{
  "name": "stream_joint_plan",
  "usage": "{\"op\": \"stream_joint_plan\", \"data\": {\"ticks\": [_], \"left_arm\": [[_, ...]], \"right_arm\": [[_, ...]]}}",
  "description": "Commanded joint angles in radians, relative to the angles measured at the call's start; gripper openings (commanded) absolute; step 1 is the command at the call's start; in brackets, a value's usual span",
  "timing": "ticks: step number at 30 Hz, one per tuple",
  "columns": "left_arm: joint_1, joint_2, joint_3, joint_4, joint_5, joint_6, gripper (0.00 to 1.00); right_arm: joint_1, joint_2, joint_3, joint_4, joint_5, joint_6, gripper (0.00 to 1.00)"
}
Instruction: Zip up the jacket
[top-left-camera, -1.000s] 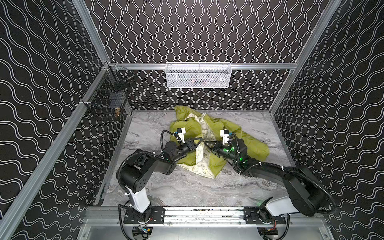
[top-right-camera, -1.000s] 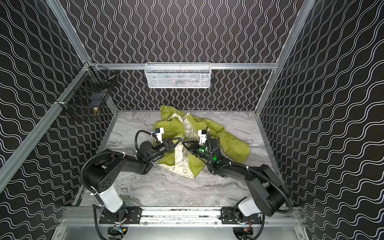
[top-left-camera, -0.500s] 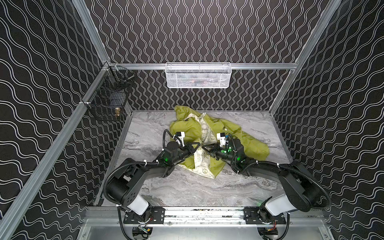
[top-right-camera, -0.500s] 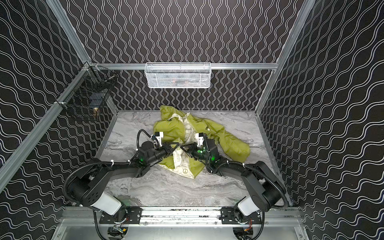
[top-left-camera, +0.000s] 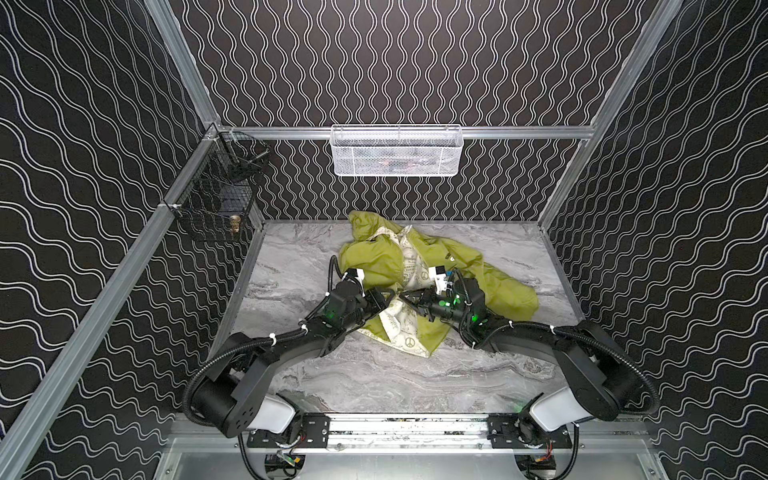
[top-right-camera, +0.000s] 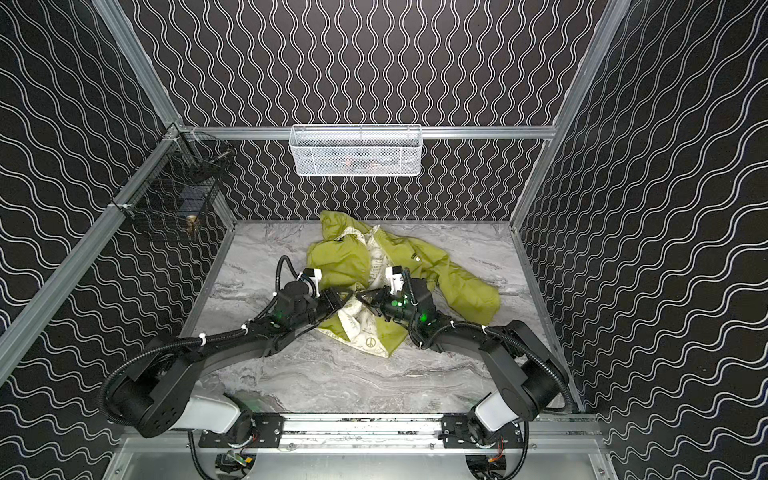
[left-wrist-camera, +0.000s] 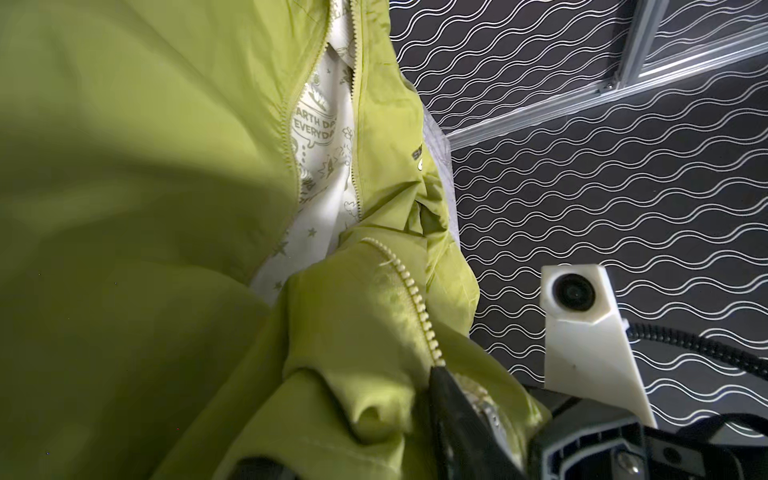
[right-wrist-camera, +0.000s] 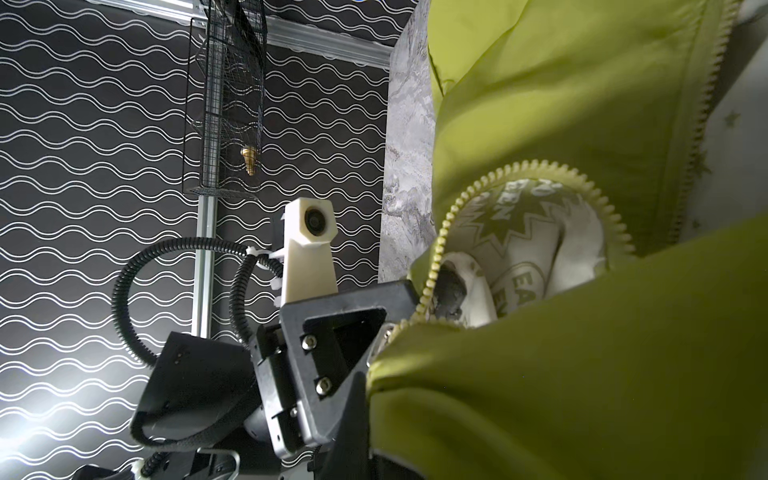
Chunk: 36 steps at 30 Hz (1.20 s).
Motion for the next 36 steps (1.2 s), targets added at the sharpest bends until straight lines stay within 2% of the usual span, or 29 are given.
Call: {"op": "stream_joint_plan", "data": {"ticks": [1, 9, 14, 19, 26, 36], "left_arm": [[0.001, -0.03, 0.004, -0.068, -0.014, -0.021, 0.49], [0.001, -0.019, 0.011, 0.021, 0.048, -0.137, 0.5], [0.0, -0.054, 0.0, 0.028, 0.044, -0.187, 0.49], [-0.009, -0.086, 0.002, 0.003, 0.041, -0.205, 0.5], [-0.042, -0.054, -0.019, 0.092, 0.046, -0.264, 0.51], [-0.047, -0.086, -0.016, 0.105, 0.008, -0.289, 0.52]], "right_arm": [[0.002, -0.013, 0.006, 0.05, 0.005, -0.004, 0.0], [0.004, -0.012, 0.006, 0.051, 0.006, -0.011, 0.0], [0.004, -0.015, 0.001, 0.06, 0.012, -0.016, 0.0], [0.005, -0.007, 0.006, 0.065, 0.013, -0.016, 0.0], [0.006, -0.001, 0.012, 0.074, 0.014, -0.015, 0.0], [0.011, -0.016, 0.001, 0.079, 0.033, -0.023, 0.0]]}}
